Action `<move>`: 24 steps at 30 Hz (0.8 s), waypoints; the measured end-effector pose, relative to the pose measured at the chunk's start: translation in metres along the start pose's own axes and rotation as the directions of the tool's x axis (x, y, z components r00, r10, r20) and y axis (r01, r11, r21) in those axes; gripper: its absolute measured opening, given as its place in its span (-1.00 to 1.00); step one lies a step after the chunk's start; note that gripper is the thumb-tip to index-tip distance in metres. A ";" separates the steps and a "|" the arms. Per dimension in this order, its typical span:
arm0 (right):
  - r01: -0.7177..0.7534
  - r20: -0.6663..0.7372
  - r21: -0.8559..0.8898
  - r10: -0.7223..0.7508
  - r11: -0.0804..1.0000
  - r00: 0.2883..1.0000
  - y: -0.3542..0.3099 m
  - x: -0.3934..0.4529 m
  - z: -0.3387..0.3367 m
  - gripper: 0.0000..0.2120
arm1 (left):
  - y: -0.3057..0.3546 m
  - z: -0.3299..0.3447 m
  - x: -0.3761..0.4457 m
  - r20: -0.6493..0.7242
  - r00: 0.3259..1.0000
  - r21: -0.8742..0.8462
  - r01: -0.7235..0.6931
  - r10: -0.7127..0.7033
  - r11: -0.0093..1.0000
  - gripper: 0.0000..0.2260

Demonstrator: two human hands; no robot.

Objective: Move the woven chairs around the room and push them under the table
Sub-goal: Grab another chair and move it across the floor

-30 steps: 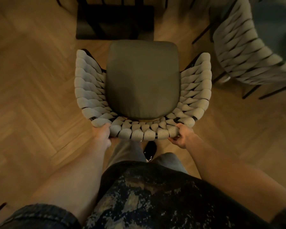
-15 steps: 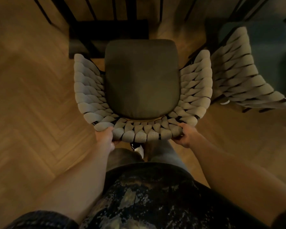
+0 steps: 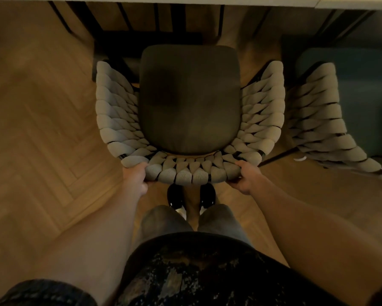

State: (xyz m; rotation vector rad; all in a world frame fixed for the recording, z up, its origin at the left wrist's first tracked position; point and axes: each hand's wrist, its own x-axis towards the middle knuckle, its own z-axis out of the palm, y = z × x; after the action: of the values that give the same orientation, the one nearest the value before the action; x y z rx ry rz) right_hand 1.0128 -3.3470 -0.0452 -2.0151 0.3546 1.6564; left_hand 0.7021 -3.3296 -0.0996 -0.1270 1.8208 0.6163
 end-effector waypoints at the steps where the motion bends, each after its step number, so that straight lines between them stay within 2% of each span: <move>1: 0.005 -0.006 -0.013 -0.005 1.000 1.000 -0.005 0.001 0.000 -0.60 | 0.000 0.004 0.000 0.000 1.000 0.004 0.014 -0.014 1.000 -0.55; 5: 0.005 -0.003 -0.040 -0.005 0.999 1.000 -0.013 0.005 -0.005 -0.58 | -0.004 0.013 -0.005 0.011 0.998 -0.006 0.054 -0.054 0.999 -0.54; 9: 0.013 0.004 -0.026 -0.013 1.000 1.000 -0.012 0.007 -0.008 -0.66 | 0.000 0.014 -0.007 -0.019 0.998 0.004 0.064 -0.064 0.998 -0.55; 12: 0.024 0.007 -0.014 -0.024 1.000 1.000 -0.010 0.007 -0.008 -0.70 | 0.003 0.015 -0.008 -0.044 0.998 0.015 0.048 -0.047 0.999 -0.57; 17: 0.021 -0.003 -0.013 -0.021 1.000 1.000 -0.004 0.005 -0.005 -0.65 | 0.005 0.014 -0.012 -0.066 0.998 0.023 0.022 -0.021 0.999 -0.55; 24: 0.021 -0.015 -0.005 -0.021 1.000 1.000 0.000 0.011 -0.008 -0.73 | 0.004 0.014 -0.016 -0.071 0.997 0.035 0.003 -0.001 0.999 -0.58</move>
State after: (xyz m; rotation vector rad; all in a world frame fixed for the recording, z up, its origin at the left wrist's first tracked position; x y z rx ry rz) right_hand 1.0214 -3.3500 -0.0546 -2.0295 0.3341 1.6318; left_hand 0.7179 -3.3237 -0.0861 -0.1284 1.8988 0.5846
